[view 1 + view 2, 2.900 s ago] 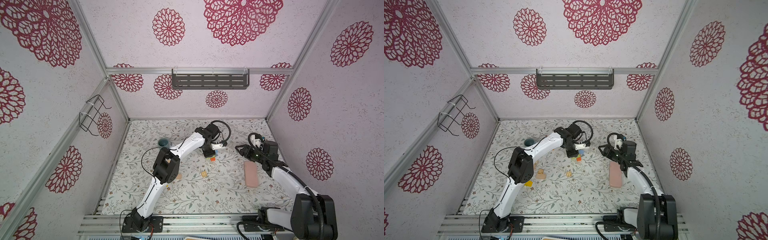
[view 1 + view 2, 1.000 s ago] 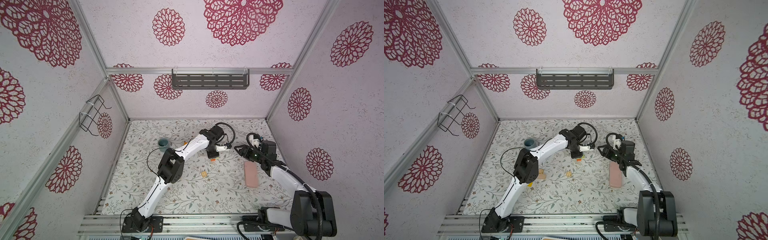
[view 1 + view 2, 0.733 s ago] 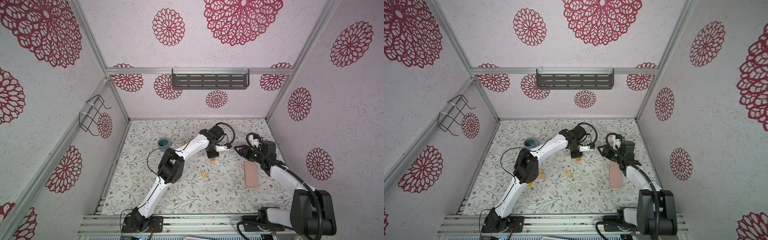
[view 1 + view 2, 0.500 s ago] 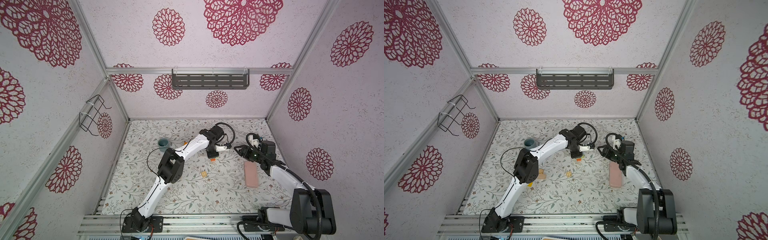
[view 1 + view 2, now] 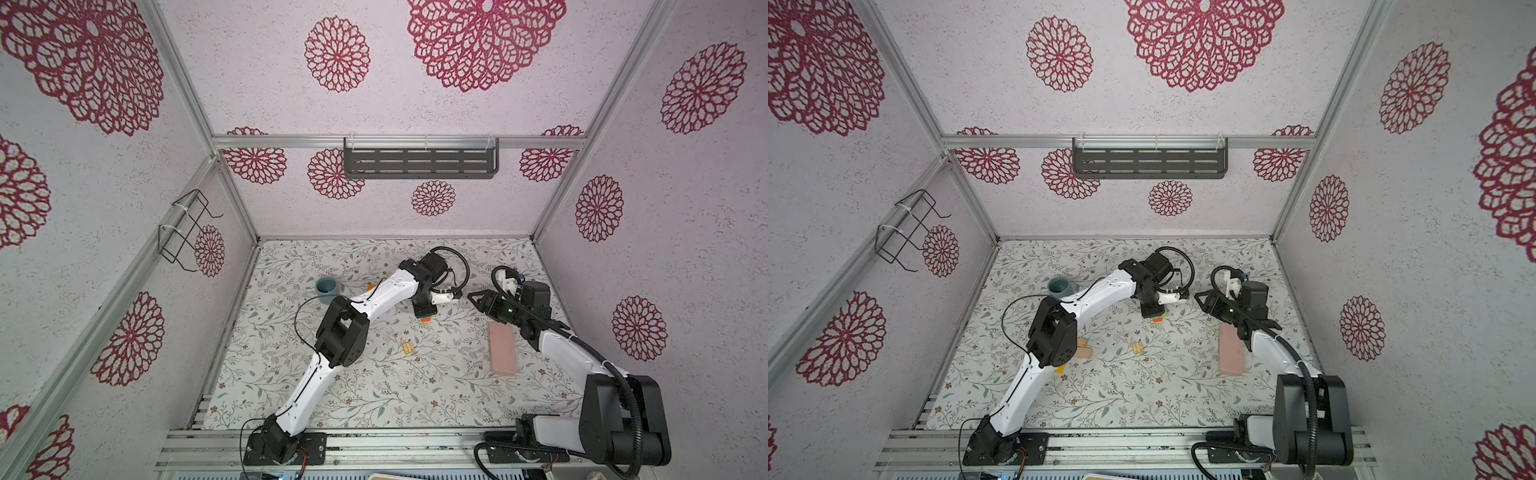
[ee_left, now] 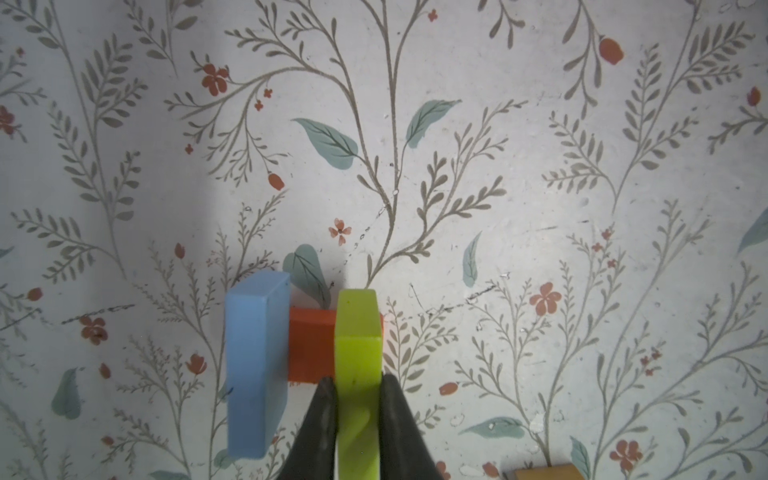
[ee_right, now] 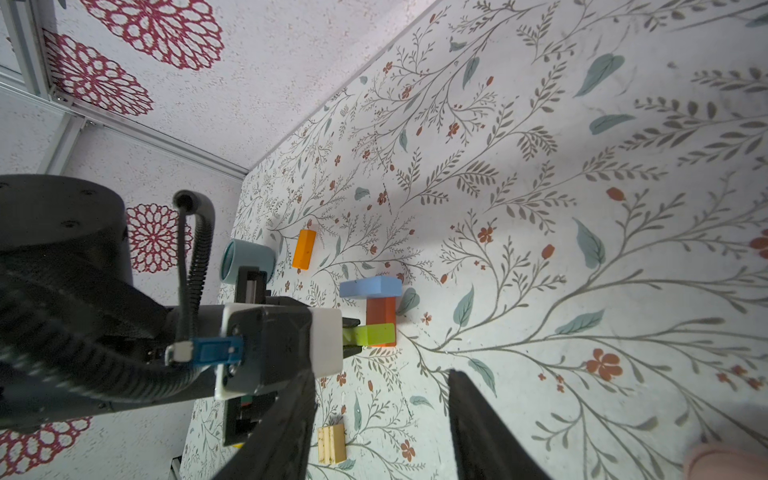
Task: Build the wood block tower
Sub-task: 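Lower the lime green block onto the red-orange block beside the blue block, then open the left gripper and raise it away from the stack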
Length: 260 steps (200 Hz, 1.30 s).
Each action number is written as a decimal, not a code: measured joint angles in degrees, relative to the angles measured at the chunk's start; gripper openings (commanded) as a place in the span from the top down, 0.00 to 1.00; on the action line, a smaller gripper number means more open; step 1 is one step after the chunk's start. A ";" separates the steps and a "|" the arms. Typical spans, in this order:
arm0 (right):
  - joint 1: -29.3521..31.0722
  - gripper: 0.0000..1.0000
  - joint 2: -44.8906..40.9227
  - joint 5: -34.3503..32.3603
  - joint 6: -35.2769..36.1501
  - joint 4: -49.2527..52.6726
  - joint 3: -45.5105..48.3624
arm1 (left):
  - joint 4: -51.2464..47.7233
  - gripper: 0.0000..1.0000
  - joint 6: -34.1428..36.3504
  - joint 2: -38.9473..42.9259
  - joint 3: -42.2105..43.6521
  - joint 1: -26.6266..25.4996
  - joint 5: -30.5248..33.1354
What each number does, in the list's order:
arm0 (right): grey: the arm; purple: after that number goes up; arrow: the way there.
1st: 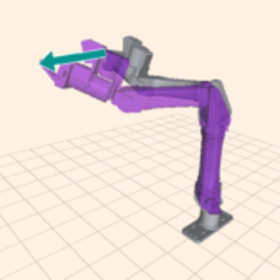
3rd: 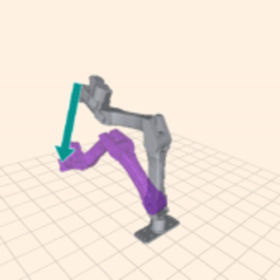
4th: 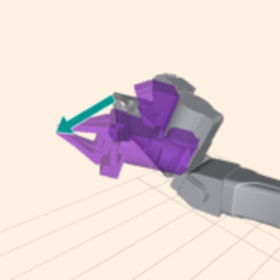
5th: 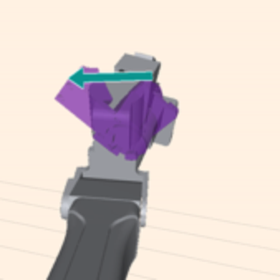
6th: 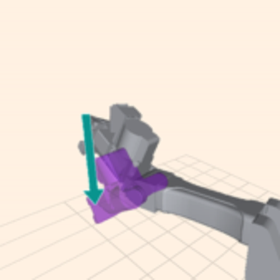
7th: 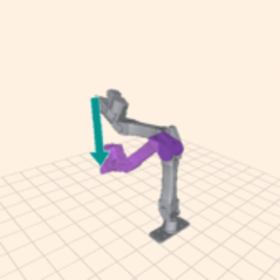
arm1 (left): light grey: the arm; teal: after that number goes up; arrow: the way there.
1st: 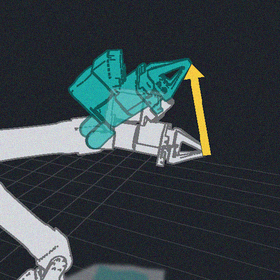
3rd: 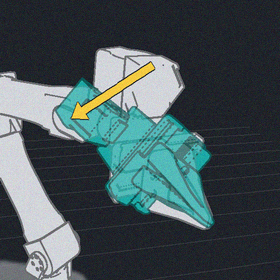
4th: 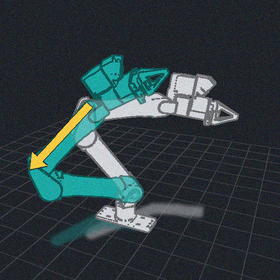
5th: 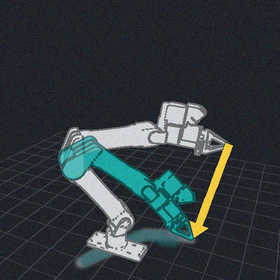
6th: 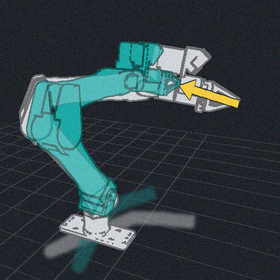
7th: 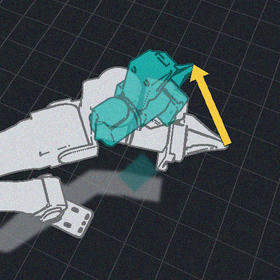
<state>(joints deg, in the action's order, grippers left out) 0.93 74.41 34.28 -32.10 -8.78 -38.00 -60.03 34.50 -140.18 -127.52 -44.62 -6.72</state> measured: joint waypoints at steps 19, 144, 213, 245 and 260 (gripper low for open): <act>0.02 0.46 0.04 0.00 0.00 -0.09 0.00 | 0.13 0.84 0.02 0.00 0.00 0.00 0.02; 0.04 0.46 0.04 0.02 0.00 -0.31 0.00 | 0.79 0.68 0.22 0.00 0.02 0.00 0.24; 0.04 0.44 0.04 0.02 0.00 -0.33 0.00 | 0.90 0.50 0.35 0.00 0.07 0.00 1.49; 0.11 0.44 -0.09 0.07 0.00 -0.24 0.00 | 1.09 0.45 0.17 0.09 0.83 0.00 2.75; 0.37 0.44 -0.68 0.07 0.02 0.13 0.00 | 1.14 0.40 -0.17 0.35 1.46 0.00 3.39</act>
<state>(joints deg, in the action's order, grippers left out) 1.30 73.73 34.35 -32.08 -8.64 -38.00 -58.89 34.33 -139.83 -126.06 -44.62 -3.33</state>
